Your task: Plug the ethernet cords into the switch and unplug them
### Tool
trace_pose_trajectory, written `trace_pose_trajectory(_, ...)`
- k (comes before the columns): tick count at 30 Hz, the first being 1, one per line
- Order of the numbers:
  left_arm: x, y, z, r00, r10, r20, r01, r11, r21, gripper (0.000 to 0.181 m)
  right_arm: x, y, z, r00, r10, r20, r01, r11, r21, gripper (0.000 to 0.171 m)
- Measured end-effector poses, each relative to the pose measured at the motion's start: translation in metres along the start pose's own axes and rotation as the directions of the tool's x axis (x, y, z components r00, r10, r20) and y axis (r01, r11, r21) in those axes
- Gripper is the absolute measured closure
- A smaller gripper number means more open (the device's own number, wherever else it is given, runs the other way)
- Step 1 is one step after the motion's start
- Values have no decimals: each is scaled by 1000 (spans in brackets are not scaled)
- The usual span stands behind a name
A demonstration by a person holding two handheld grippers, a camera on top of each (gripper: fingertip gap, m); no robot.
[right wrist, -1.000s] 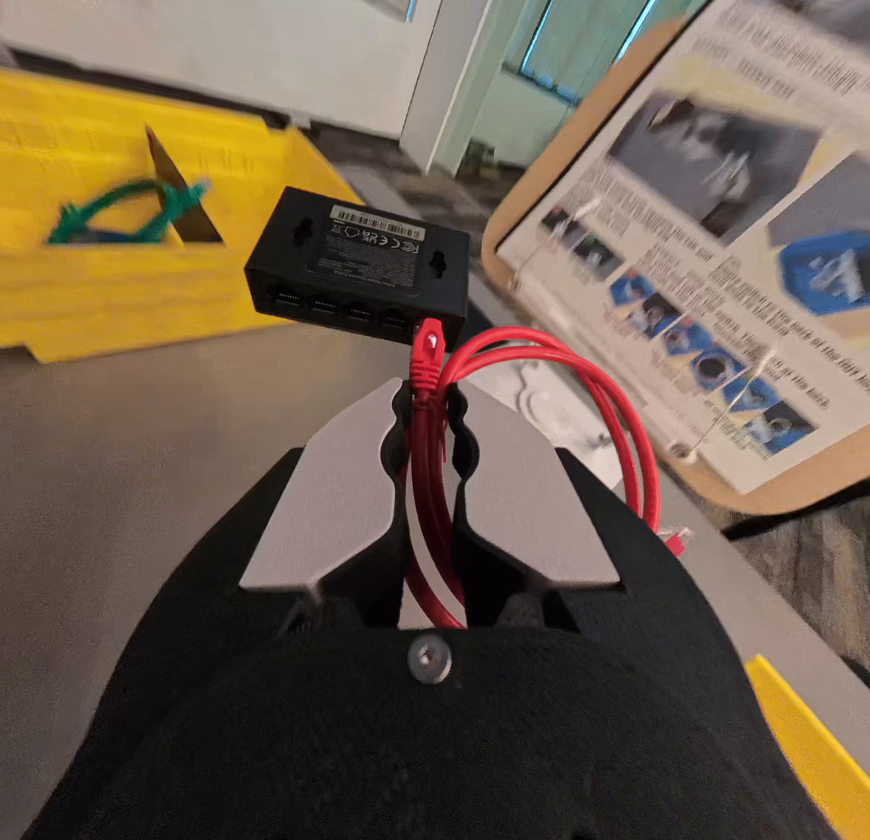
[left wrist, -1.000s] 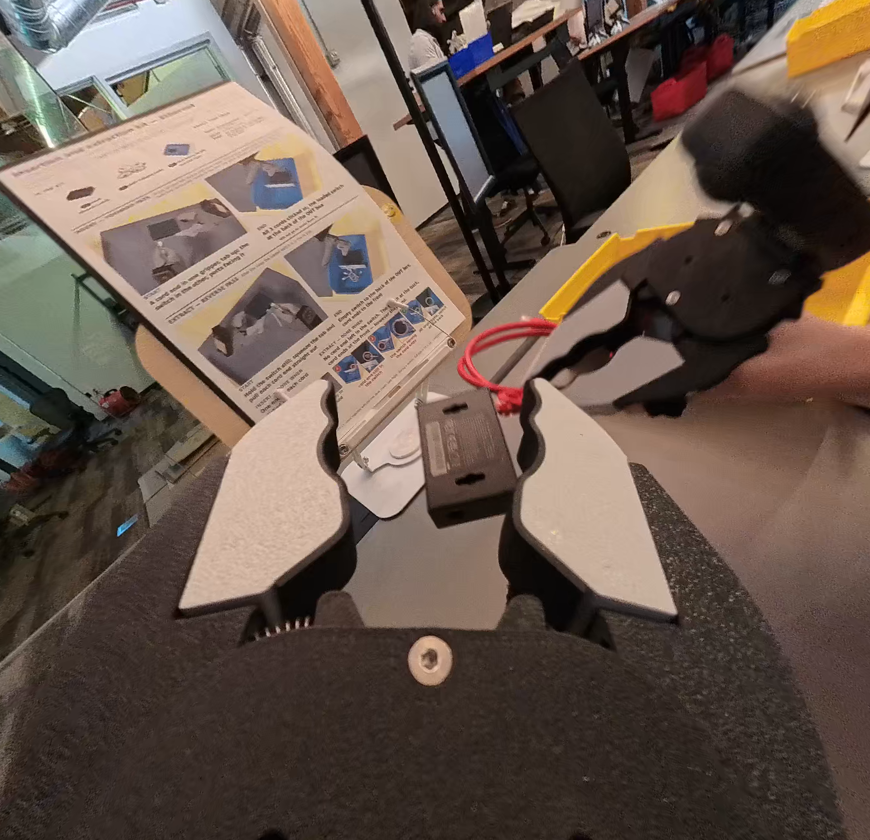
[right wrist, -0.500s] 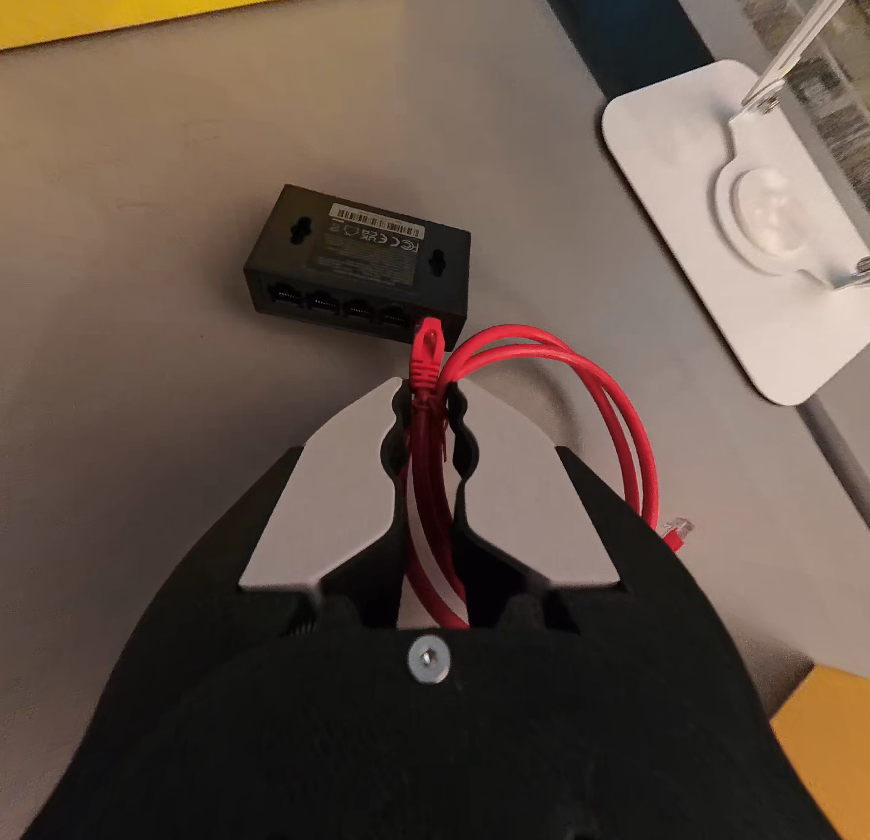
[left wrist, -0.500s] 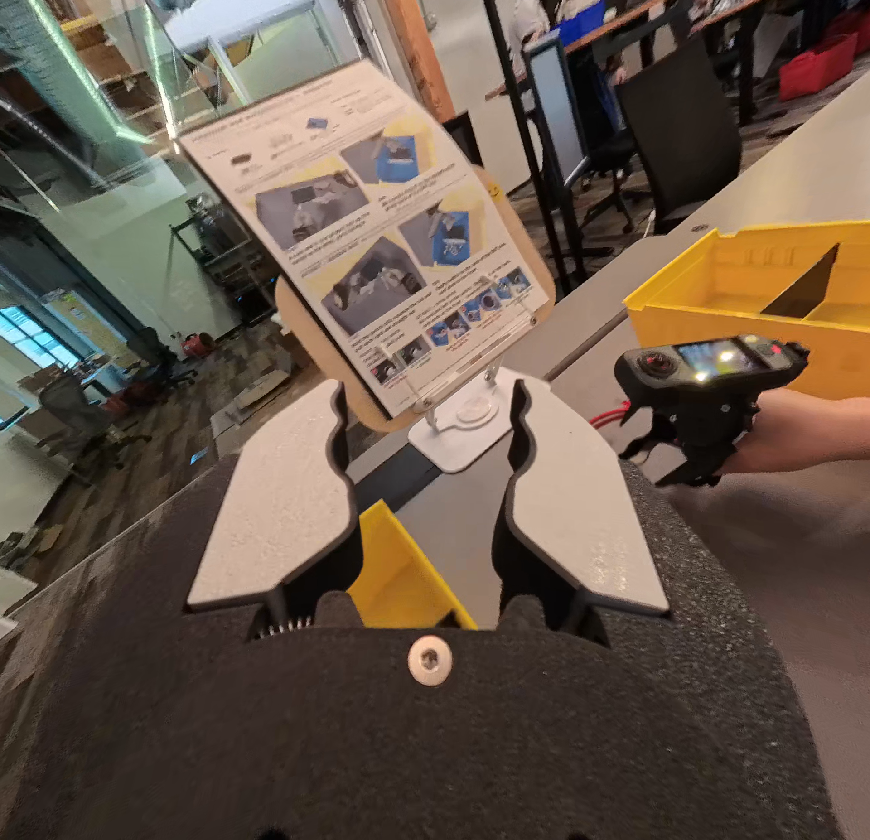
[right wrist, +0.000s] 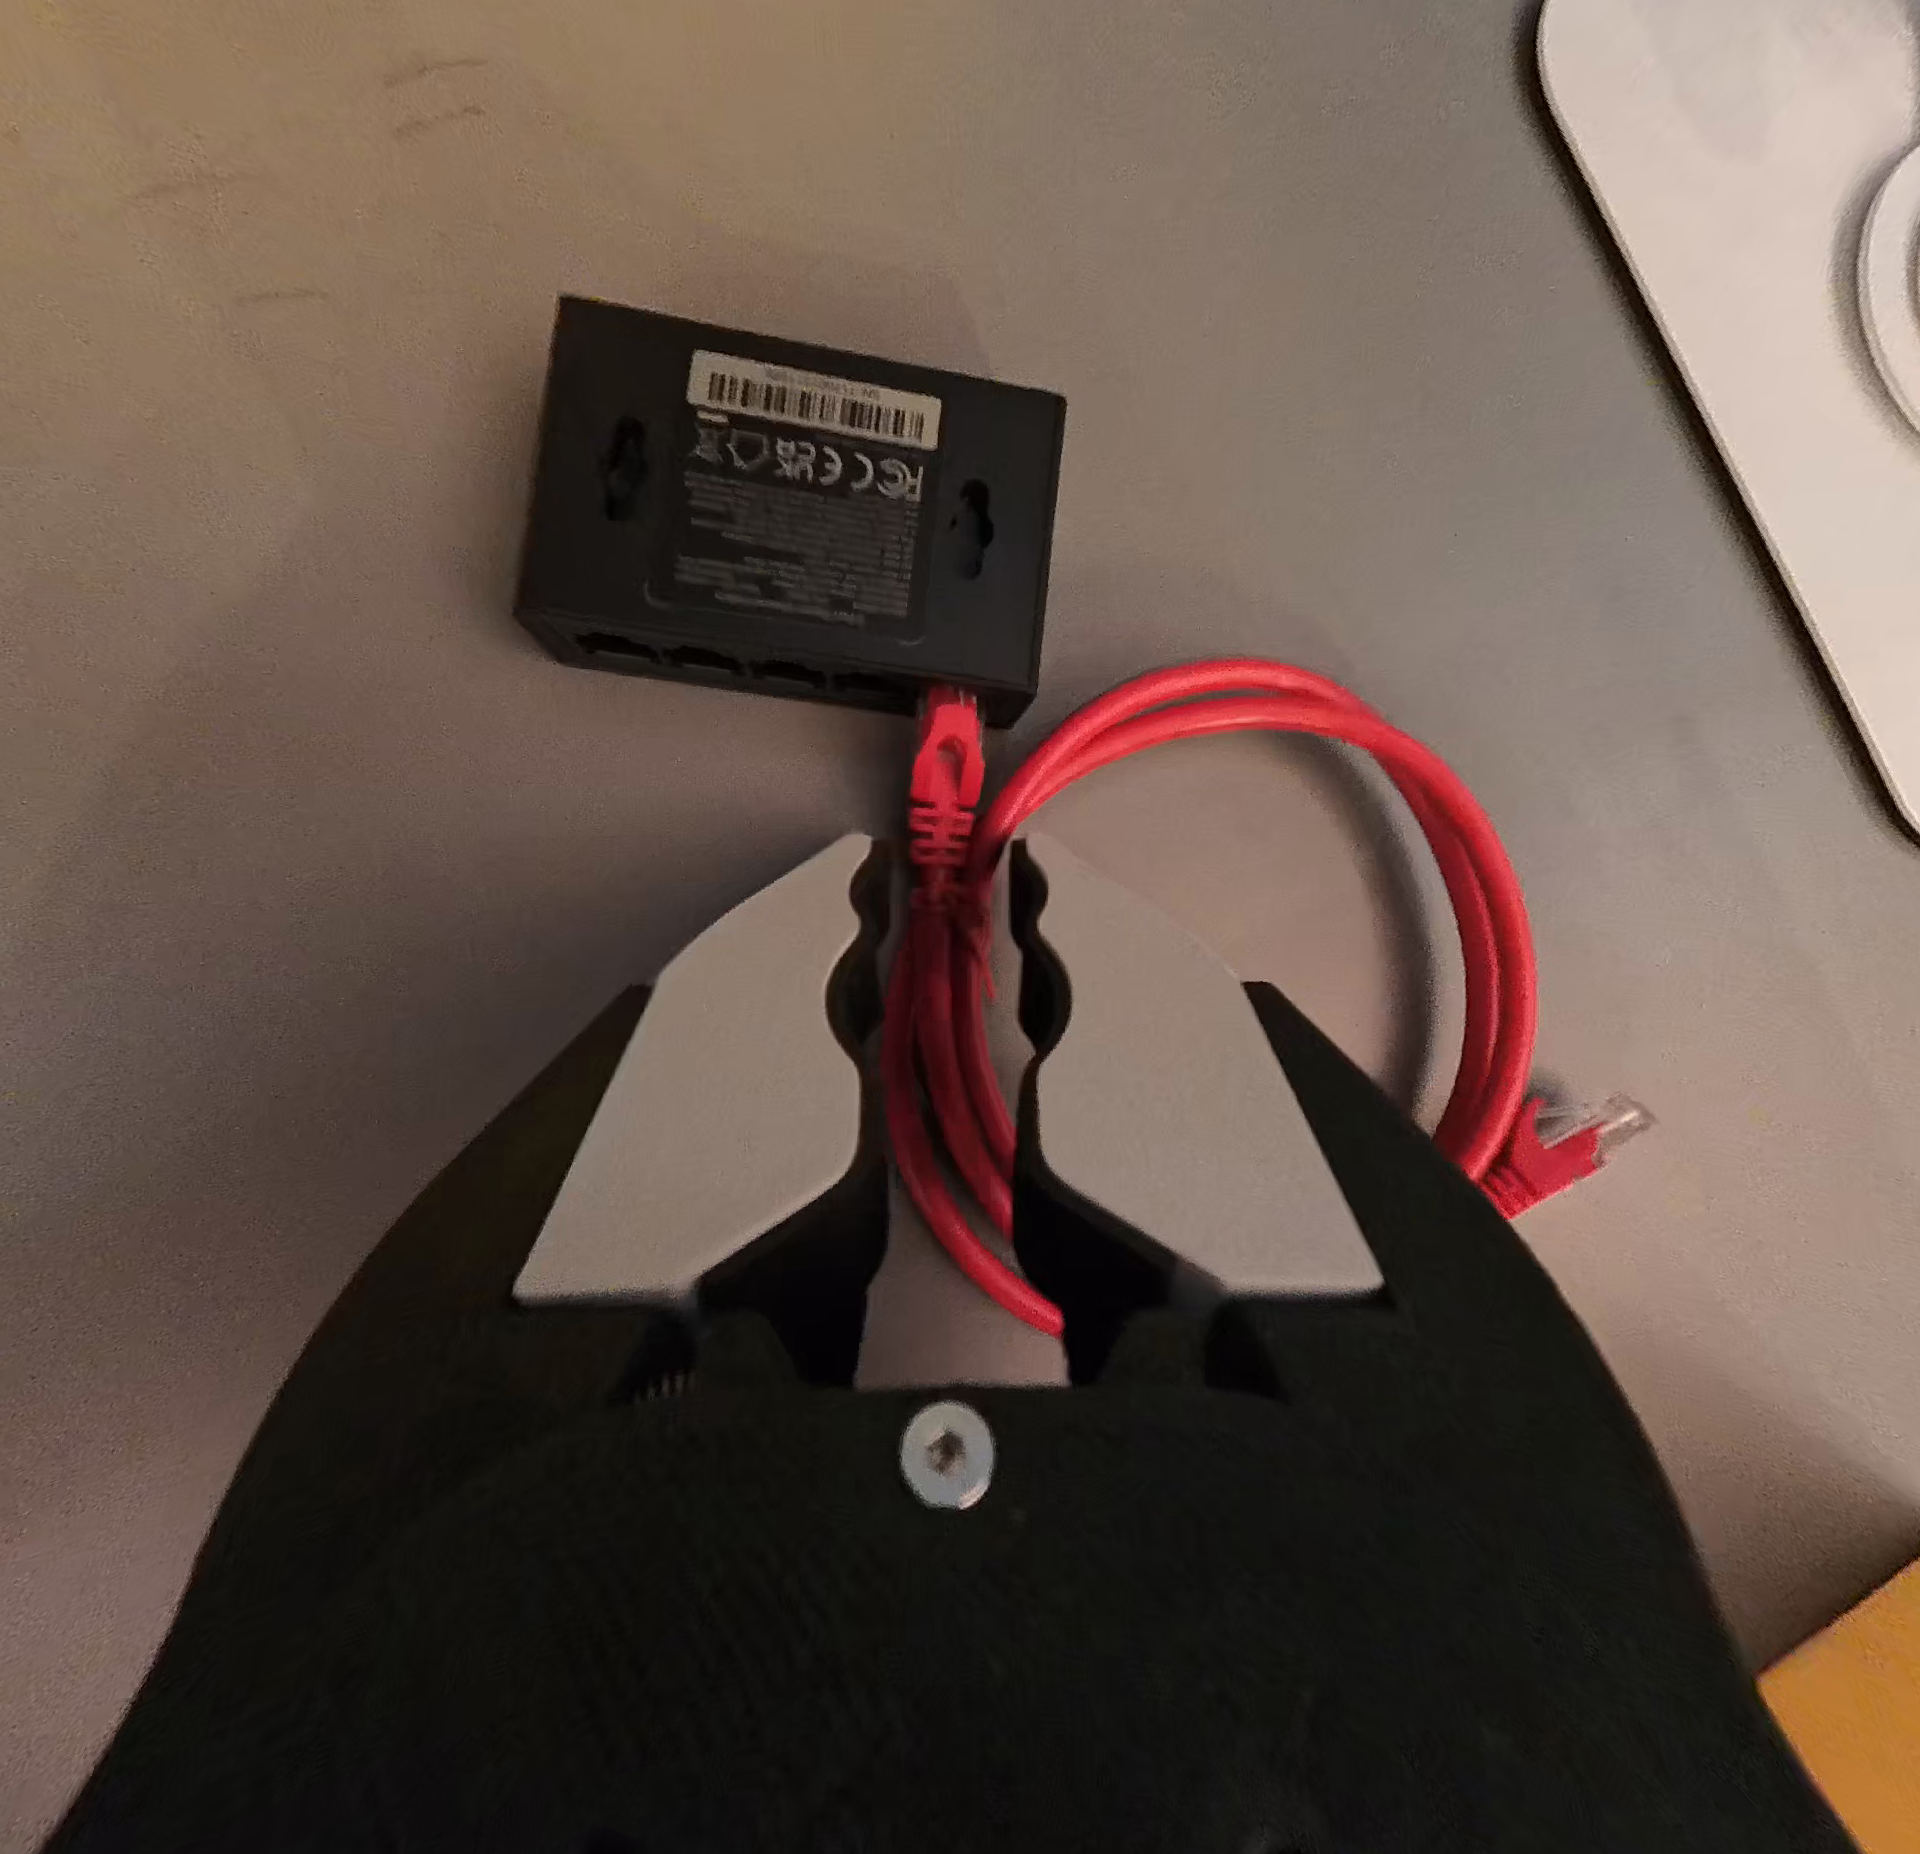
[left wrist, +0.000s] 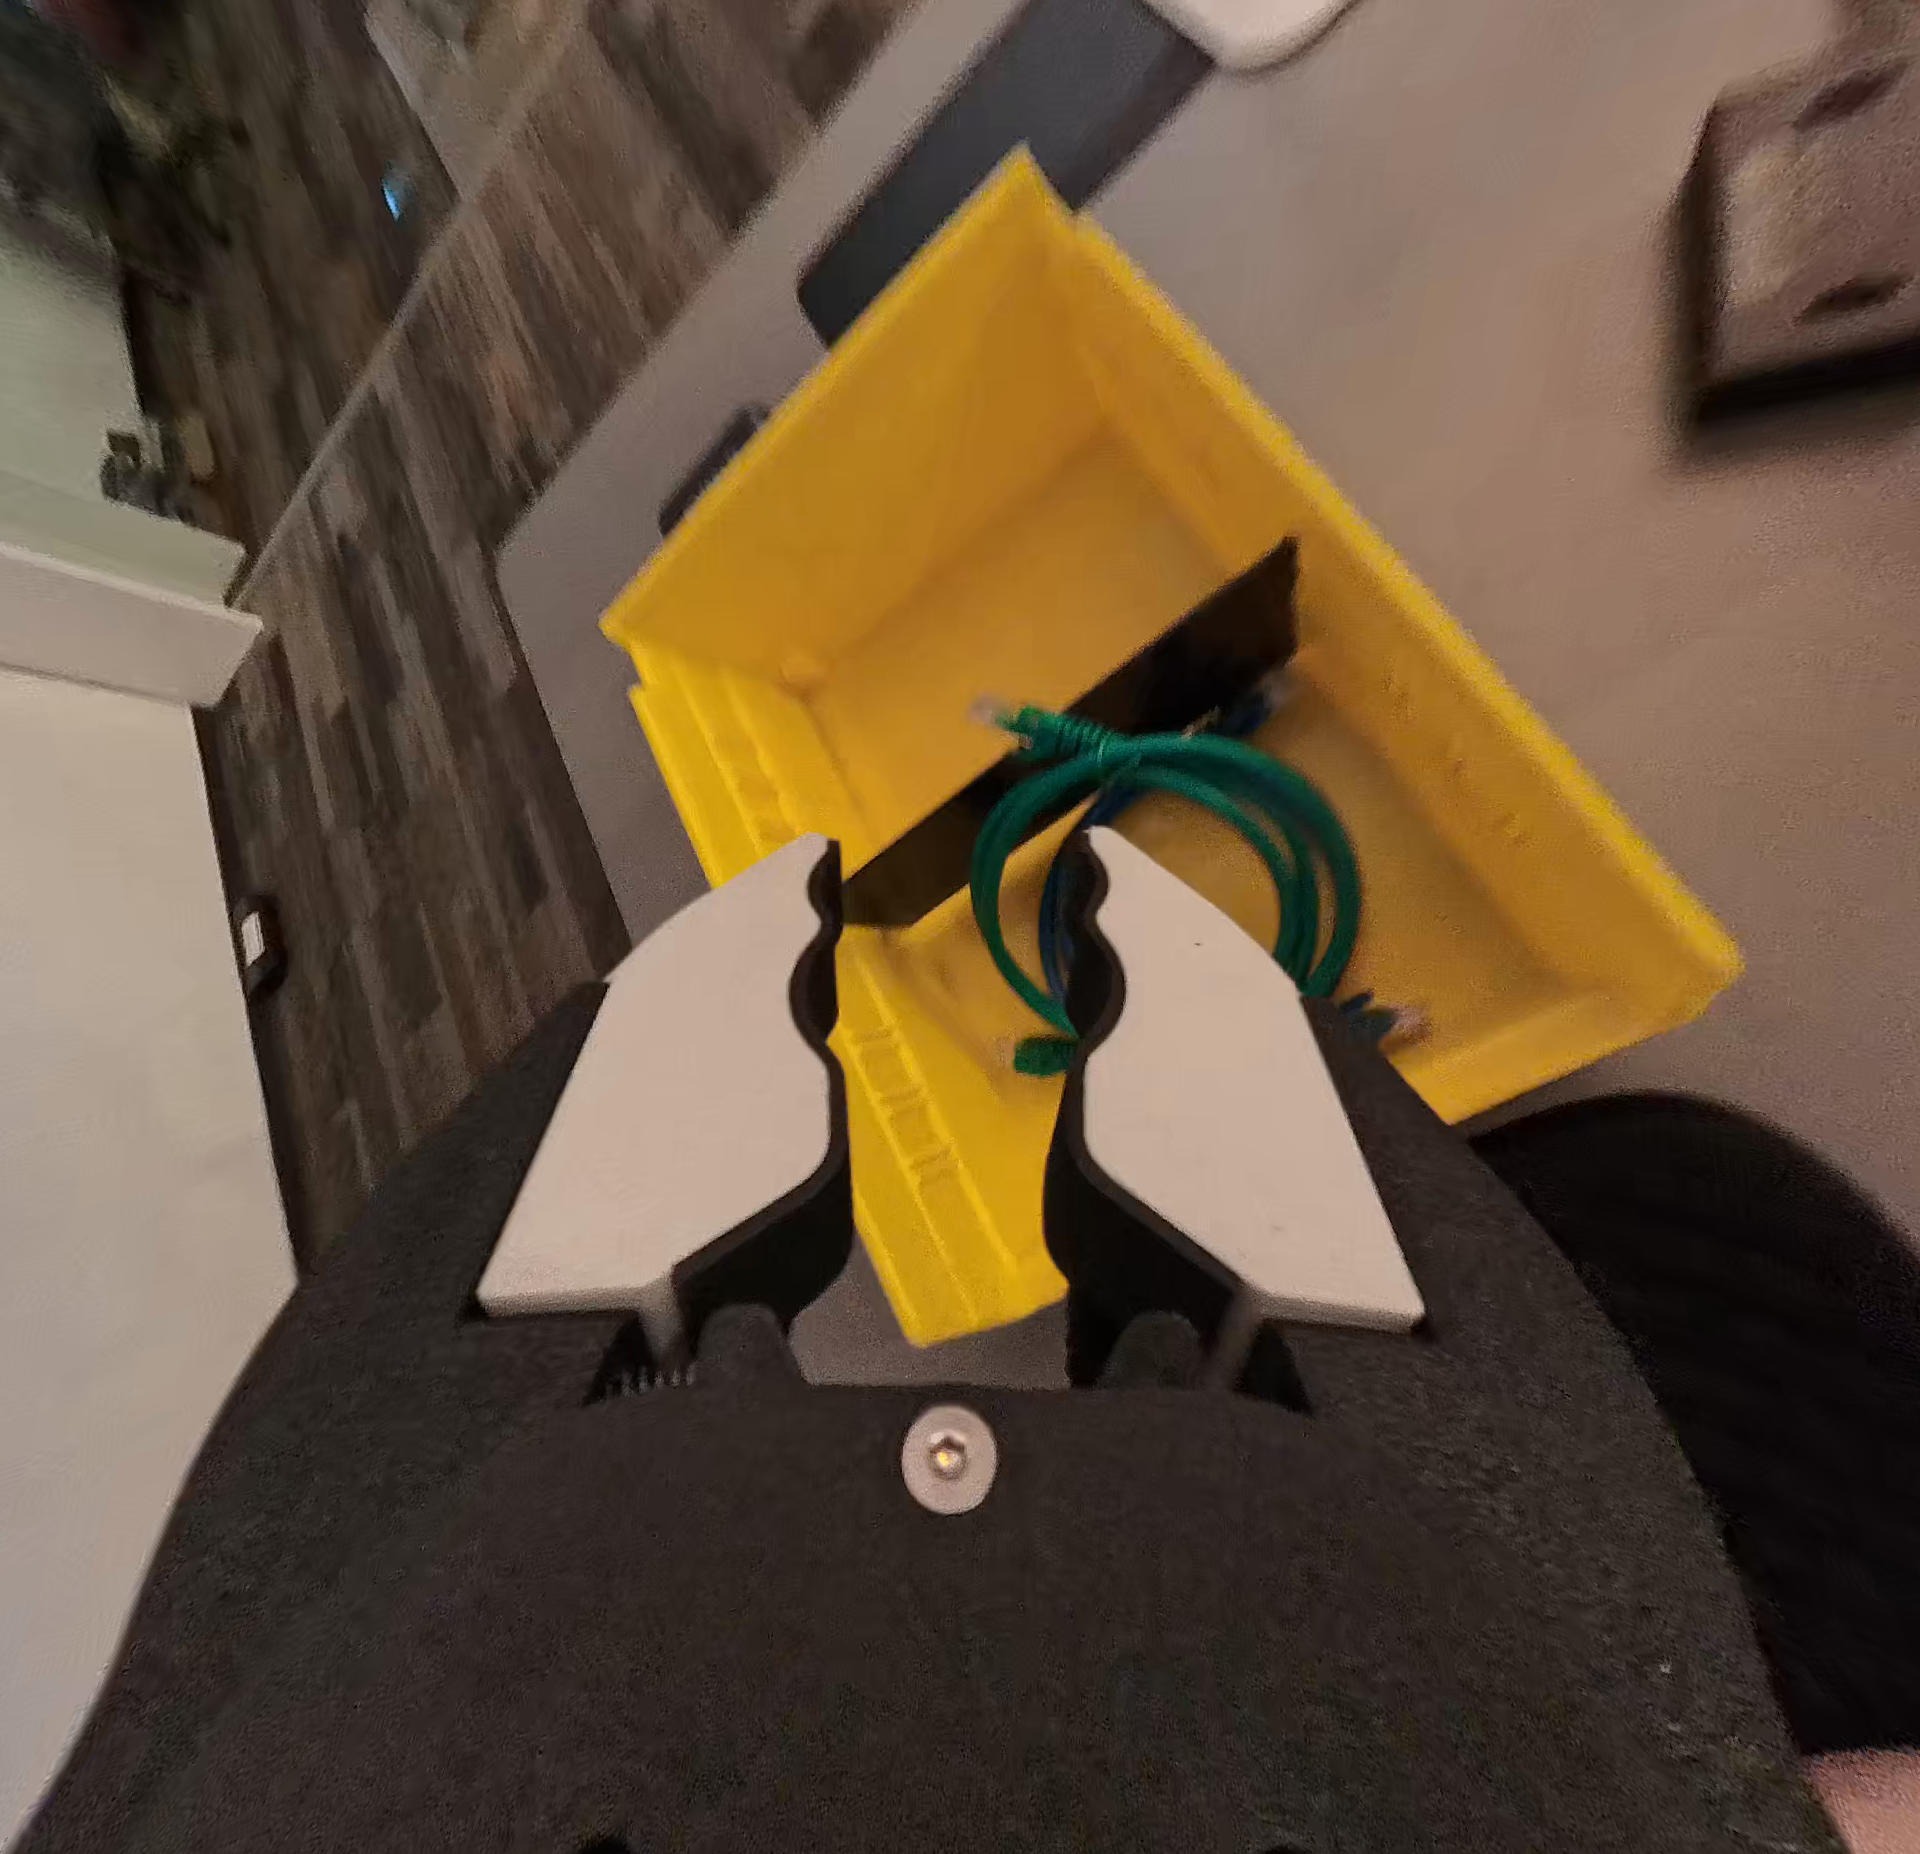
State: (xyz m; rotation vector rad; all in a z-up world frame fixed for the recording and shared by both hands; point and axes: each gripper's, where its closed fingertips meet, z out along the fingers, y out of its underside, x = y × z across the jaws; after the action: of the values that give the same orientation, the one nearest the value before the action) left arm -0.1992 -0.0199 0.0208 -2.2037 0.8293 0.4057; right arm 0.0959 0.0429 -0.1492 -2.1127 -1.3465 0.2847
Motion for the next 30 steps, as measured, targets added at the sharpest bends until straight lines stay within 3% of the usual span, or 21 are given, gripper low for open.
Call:
trace_pose_trajectory(6, 11, 53, 52, 995, 9, -104, -39, 957, -287, 142, -3, -32, -42, 999, -36, 0, 35, 992, 125, 146)
trace_pose_trajectory(15, 11, 76, 102, 992, 24, -127, -71, 923, -378, 148, -2, -62, -88, 998, -53, -33, 60, 959, 276, 147)
trace_pose_trajectory(18, 10, 81, 109, 990, 50, -131, -97, 917, -386, 170, -2, -61, -88, 998, -52, -27, 57, 960, 276, 148)
trace_pose_trajectory(23, 8, 75, 97, 986, 87, -140, -132, 924, -359, 175, -1, -60, -88, 998, -57, -33, 64, 960, 272, 149)
trace_pose_trajectory(30, -17, 14, 20, 983, 141, 117, -118, 976, -186, 175, -22, -92, -112, 993, -95, -66, 114, 900, 421, 153)
